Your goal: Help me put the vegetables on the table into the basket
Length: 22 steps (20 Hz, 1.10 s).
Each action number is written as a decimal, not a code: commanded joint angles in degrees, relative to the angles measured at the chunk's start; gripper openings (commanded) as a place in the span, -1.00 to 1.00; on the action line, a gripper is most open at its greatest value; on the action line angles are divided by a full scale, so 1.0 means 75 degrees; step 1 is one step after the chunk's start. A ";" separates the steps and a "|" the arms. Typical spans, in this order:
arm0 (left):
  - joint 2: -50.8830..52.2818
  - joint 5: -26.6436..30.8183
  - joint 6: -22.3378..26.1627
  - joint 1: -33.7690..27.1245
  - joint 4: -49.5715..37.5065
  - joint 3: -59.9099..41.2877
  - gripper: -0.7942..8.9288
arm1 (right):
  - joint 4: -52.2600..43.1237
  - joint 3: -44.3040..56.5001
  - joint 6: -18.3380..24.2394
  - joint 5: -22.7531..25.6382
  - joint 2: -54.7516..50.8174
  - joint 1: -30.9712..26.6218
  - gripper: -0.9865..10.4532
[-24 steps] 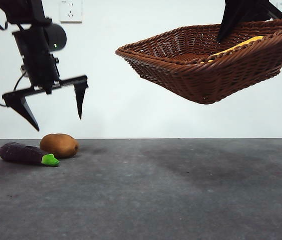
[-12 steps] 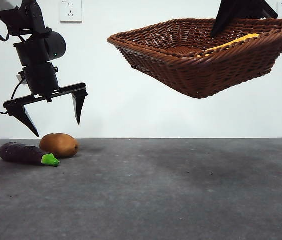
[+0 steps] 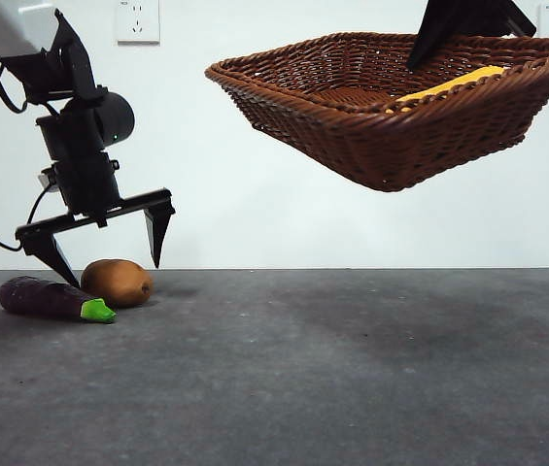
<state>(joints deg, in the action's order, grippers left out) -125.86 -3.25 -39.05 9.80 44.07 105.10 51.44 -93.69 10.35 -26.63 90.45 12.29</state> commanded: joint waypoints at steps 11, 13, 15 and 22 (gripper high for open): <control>-0.0230 -0.1431 0.0586 0.0052 -0.1486 0.0015 -0.85 | -0.0093 -0.0029 0.0029 0.0017 -0.0026 0.0003 -0.85; 0.0090 -0.1425 0.1547 0.0052 -0.1495 0.0015 -0.85 | -0.0067 -0.0026 0.0006 0.0189 0.0026 0.0003 -0.85; 0.0612 -0.1428 0.2629 0.0047 -0.1343 0.0015 -0.85 | -0.0055 -0.0026 -0.0090 0.0201 0.0131 0.0003 -0.85; 0.3314 -0.2512 0.6085 0.0149 0.0449 0.0006 -0.85 | 0.0114 -0.0023 -0.0527 0.0201 0.0909 0.0006 -0.85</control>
<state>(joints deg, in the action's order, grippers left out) -101.12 -21.74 2.20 10.70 47.72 105.12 52.75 -93.69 7.84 -24.45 97.14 12.29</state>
